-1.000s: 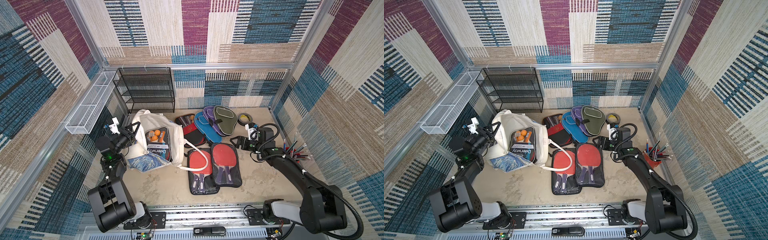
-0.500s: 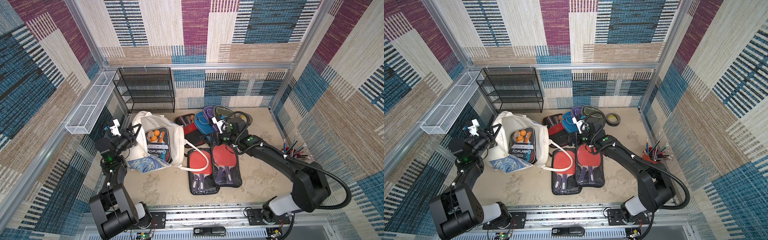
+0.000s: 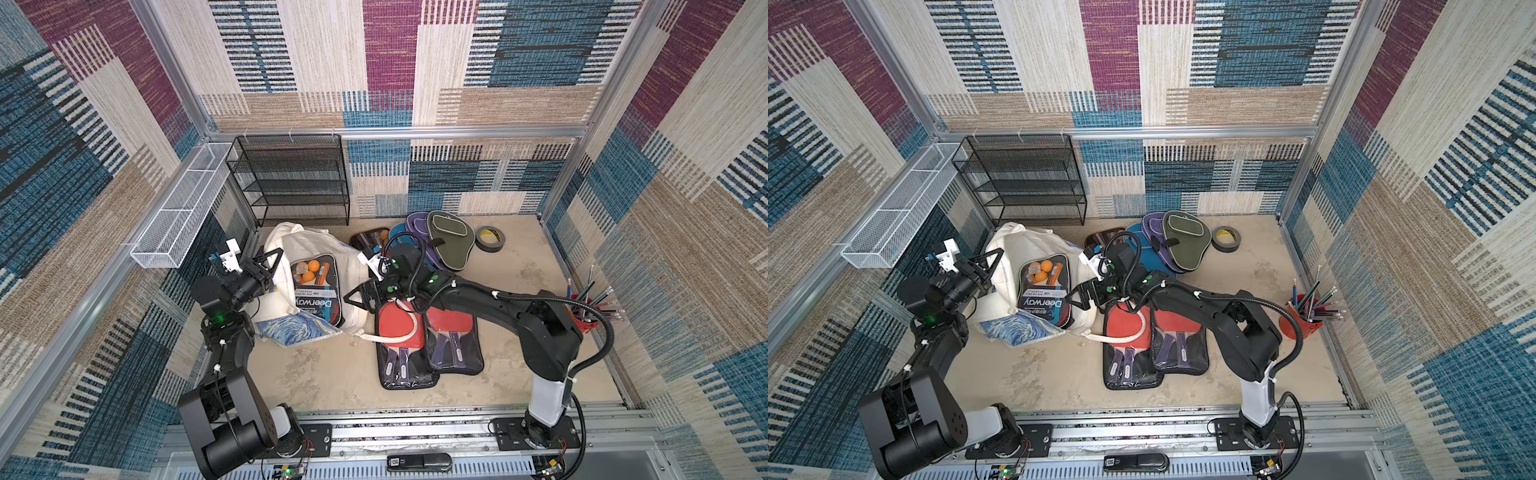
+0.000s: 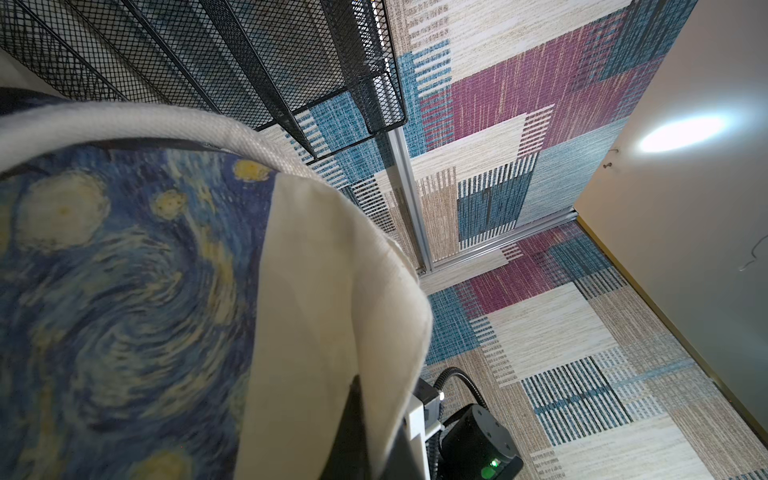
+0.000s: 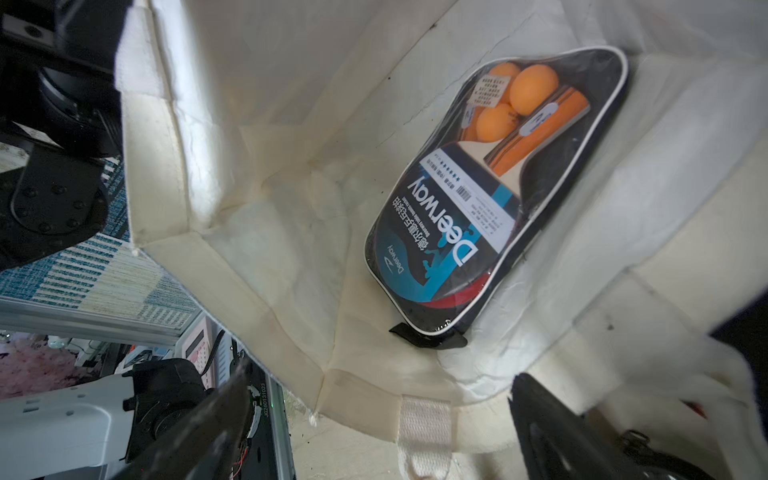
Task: Remove the ping pong set from the canvas bag
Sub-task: Pick up the ping pong set from the canvas bag.
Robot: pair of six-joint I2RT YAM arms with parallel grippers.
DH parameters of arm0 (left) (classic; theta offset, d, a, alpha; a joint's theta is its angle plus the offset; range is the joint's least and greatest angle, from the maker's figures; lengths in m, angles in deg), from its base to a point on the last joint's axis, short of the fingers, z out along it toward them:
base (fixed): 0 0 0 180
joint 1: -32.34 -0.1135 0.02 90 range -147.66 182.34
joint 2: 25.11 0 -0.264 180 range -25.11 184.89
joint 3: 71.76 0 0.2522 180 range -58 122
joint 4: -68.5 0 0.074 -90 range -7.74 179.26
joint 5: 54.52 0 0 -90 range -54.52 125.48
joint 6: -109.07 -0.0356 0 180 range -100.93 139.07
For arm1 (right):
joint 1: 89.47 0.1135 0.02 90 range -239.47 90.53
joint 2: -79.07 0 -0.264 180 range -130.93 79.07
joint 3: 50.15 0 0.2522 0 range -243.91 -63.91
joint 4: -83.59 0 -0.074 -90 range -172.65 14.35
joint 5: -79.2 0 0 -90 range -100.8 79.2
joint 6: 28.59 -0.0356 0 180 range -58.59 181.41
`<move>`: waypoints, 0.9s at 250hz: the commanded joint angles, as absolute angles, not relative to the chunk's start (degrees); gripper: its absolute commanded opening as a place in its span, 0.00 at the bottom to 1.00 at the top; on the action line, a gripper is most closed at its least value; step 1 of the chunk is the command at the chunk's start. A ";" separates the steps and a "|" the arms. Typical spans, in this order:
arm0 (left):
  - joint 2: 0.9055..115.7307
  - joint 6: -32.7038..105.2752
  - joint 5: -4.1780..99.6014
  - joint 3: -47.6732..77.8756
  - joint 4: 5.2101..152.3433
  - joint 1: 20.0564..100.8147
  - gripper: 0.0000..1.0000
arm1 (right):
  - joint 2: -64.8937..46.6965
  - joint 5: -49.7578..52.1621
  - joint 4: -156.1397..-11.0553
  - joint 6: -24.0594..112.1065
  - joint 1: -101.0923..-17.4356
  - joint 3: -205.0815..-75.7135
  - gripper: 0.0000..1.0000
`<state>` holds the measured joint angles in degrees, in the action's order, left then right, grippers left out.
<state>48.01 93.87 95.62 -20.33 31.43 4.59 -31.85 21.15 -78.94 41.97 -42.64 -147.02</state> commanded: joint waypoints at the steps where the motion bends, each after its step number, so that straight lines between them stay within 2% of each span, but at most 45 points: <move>1: 48.27 92.80 95.49 -20.13 28.71 4.56 0.00 | -35.97 20.58 -80.81 41.72 -41.51 -150.64 1.00; 93: 46.83 89.42 95.60 -20.86 32.21 4.56 0.00 | -51.16 8.81 -73.50 41.91 -40.69 -165.15 1.00; 225: 46.58 88.62 95.60 -22.23 32.17 5.17 0.00 | -65.15 6.92 -69.29 38.26 -40.55 -180.34 0.99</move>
